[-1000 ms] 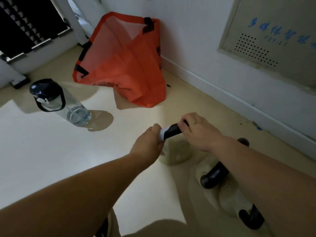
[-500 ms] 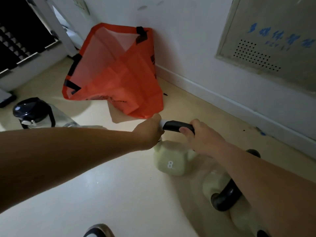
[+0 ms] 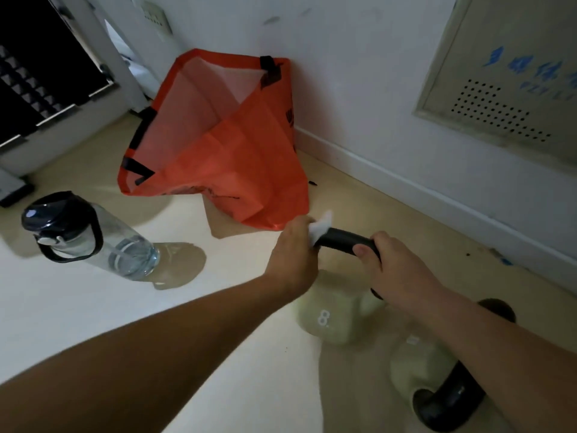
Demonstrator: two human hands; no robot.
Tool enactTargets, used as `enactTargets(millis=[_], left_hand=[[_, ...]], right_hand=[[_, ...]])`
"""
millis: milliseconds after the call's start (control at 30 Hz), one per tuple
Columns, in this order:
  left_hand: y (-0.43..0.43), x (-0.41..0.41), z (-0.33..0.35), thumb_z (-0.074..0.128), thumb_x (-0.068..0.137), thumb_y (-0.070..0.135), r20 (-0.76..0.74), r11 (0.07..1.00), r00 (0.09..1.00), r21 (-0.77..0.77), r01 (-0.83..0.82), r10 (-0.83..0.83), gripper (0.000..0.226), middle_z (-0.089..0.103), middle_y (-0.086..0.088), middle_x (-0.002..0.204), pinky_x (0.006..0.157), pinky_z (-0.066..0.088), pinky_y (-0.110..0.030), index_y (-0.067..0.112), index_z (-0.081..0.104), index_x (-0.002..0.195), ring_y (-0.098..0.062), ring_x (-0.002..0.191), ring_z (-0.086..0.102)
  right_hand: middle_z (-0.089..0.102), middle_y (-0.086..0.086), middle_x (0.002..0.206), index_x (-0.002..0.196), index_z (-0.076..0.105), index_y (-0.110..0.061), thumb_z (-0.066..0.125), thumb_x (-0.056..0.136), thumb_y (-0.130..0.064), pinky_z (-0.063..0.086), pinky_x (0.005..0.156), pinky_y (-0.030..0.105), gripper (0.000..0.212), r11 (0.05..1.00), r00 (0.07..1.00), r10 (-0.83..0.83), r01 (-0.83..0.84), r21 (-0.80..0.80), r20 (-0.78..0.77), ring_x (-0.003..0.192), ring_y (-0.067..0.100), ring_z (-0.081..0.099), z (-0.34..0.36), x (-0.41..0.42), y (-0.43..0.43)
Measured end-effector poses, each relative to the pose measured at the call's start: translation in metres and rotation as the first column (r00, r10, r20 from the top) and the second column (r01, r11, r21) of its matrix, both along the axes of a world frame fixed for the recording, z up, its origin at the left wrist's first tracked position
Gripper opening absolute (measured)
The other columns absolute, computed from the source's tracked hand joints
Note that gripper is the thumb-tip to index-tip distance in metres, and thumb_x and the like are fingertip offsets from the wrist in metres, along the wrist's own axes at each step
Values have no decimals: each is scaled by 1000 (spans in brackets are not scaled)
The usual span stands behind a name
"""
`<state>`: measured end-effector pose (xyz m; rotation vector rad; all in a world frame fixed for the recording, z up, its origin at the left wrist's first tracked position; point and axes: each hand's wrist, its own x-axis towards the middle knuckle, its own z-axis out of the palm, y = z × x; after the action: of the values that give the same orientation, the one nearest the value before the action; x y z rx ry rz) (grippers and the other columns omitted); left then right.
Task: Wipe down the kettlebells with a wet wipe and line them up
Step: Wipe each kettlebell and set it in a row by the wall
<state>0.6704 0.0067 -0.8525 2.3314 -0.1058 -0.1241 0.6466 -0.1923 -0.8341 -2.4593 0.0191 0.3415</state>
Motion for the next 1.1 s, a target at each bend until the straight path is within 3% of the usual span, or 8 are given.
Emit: enactTargets(millis=[67,133,233,367,633,733,867,1100], left_hand=[[-6,18,11,58,71,-10,242,869,870,374,325,-430,62,58,-5,110,74,47,-40,18,54,127,-25,92,54],[-7,30,13,60,69,-13,272,762,777,530,371,-567,66,58,-7,107,68,44,-38,15,57,128,-25,86,52],[2,22,-7,63,84,-1,258,928,915,291,234,-311,49,60,-4,111,77,46,-31,17,55,129,-22,96,57],[-7,-6,-17,54,102,33,-223,959,950,-128,-251,219,33,65,0,108,78,48,-30,19,41,130,-20,96,66],[27,-21,-6,34,107,47,-271,971,962,-220,-91,29,39,68,-2,104,86,53,-36,21,60,117,-18,95,65],[55,-19,-1,46,98,26,-226,831,893,-333,-446,389,35,58,-9,70,64,46,-37,5,60,75,-22,68,57],[64,-8,10,57,97,39,-364,664,699,-238,-709,616,35,67,-3,79,70,49,-31,12,68,79,-21,78,63],[10,4,17,41,105,46,-486,791,816,-342,-507,313,52,72,-1,83,85,49,-37,9,72,86,-18,82,63]], right_hand=[[54,6,86,92,45,-21,38,104,-53,33,53,29,35,1000,1000,-15,15,7,-1,66,18,54,-1,-3,-2],[54,7,86,92,45,-21,38,104,-54,32,53,29,36,1000,1000,-21,21,7,-20,65,17,52,0,0,-4],[56,8,87,98,48,-19,39,105,-50,34,53,29,33,999,998,-24,26,30,-57,67,18,54,1,5,-4],[59,10,85,100,48,-21,37,103,-57,38,51,30,37,999,998,-32,34,35,-55,63,22,57,-2,10,-1],[59,9,86,98,48,-23,37,103,-58,39,52,30,37,1000,999,-8,9,23,-36,64,22,58,-4,9,-5],[59,9,84,98,49,-24,38,103,-57,39,52,30,36,999,999,-1,3,38,-34,61,20,56,-2,9,-5],[60,9,84,100,50,-22,38,104,-54,43,52,31,35,999,999,-25,26,26,-43,60,20,59,2,8,-6],[59,7,83,99,50,-24,39,103,-56,41,51,29,34,998,1000,-5,7,70,-25,61,20,59,-2,1,-8]])
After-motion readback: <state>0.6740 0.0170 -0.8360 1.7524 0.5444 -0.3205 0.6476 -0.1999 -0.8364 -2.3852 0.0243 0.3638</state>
